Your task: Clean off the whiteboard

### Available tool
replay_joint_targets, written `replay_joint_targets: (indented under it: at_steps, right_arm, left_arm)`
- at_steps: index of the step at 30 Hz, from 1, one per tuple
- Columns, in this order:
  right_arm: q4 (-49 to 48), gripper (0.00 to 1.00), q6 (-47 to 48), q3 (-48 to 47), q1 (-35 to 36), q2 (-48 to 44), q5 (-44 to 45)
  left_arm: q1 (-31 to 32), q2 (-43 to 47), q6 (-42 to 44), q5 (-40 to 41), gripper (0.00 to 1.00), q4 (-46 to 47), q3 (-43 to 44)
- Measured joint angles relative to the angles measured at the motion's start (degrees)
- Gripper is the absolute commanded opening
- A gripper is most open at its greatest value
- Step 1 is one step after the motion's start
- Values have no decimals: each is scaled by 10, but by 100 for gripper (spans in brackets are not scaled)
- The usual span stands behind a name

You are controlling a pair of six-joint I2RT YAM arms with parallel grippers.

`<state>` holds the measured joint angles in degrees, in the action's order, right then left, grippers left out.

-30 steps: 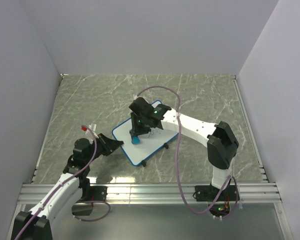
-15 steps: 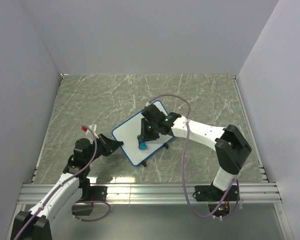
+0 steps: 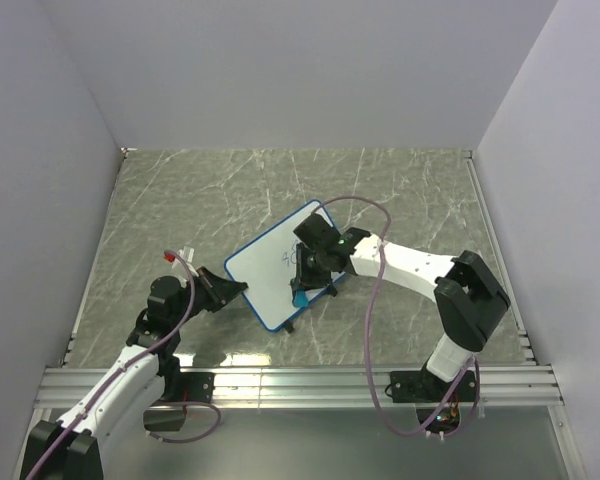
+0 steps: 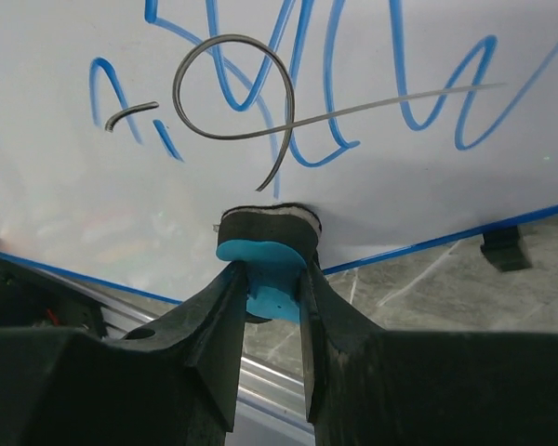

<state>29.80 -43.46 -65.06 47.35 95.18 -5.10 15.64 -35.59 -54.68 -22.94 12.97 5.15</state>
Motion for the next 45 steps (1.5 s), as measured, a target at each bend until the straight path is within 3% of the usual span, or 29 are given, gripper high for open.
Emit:
replay_joint_targets:
  at_steps: [13,19,31,38,45]
  right_arm:
    - [31,0,14,-244,-12,96,74]
    - [6,0,13,-210,-14,88,75]
    - [-59,0,9,45,-35,-34,75]
    - [-14,0,14,5,-35,-18,77]
    - [23,0,9,-157,-37,42,83]
  left_arm:
    - [4,-3,0,3,0,-2,5]
    - [4,-2,-3,6,0,-8,5]
    - [5,-5,-2,6,0,-8,6]
    - [7,-5,-3,5,0,-5,6]
    - [9,-5,-2,5,0,-6,6]
